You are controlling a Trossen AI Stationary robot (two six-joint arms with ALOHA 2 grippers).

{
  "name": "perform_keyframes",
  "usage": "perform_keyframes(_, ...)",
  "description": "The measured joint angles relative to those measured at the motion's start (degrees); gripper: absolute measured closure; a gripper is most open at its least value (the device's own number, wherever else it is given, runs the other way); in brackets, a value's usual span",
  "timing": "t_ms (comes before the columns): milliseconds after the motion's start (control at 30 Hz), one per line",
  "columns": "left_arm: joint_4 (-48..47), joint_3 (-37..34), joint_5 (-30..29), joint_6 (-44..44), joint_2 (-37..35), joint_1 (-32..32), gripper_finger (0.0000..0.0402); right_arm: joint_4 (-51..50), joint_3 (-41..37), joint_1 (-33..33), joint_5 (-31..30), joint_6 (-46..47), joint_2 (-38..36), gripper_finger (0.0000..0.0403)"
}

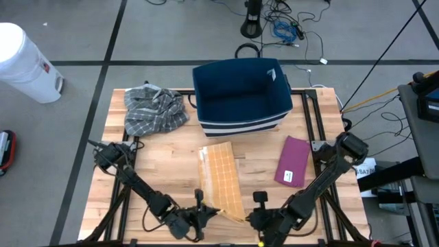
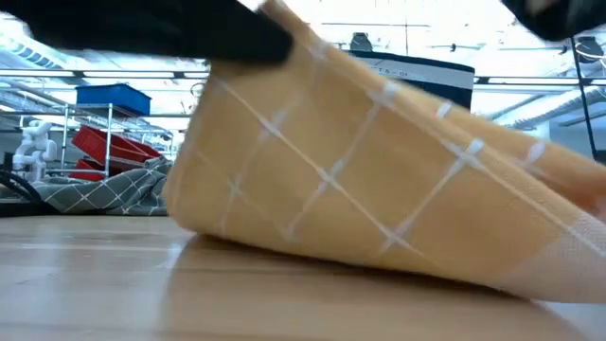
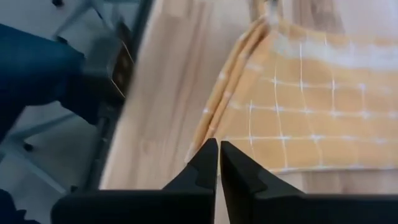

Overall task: Fold towel
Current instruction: Fold the yellow towel

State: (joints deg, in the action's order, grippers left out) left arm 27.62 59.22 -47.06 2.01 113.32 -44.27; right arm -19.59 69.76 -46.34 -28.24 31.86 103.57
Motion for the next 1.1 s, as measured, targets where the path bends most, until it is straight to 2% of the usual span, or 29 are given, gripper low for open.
perform_keyframes(133,3.2,0.0,-2.1,0.0,0.0,-2.3,0.0401,0.0,0.0,-0.4,-0.4,-1.5,-3.0,0.0401)
perform_keyframes(233,4.3,0.0,-4.6,0.1,0.0,-2.7,0.0401,1.0,0.0,-0.3,-1.1,-1.7,-3.0,0.0383)
perform_keyframes(333,4.7,0.0,-5.0,0.1,0.0,-2.0,0.0401,3.9,0.0,0.0,-2.8,-2.4,-1.9,0.0347)
perform_keyframes(567,4.2,0.0,-3.2,0.2,0.0,1.2,0.0401,13.6,0.0,2.8,-3.4,-5.5,0.4,0.0224)
perform_keyframes(700,4.2,0.0,-0.1,0.2,0.0,3.1,0.0401,15.4,0.0,5.0,-4.1,-5.3,2.3,0.0184)
perform_keyframes(833,4.2,0.0,0.8,0.2,0.0,3.5,0.0401,15.1,0.0,6.9,-5.4,-4.0,3.7,0.0179)
perform_keyframes(1100,4.2,0.0,1.2,1.2,0.0,3.3,0.0401,14.8,0.0,8.1,-6.0,-4.2,4.7,0.0206)
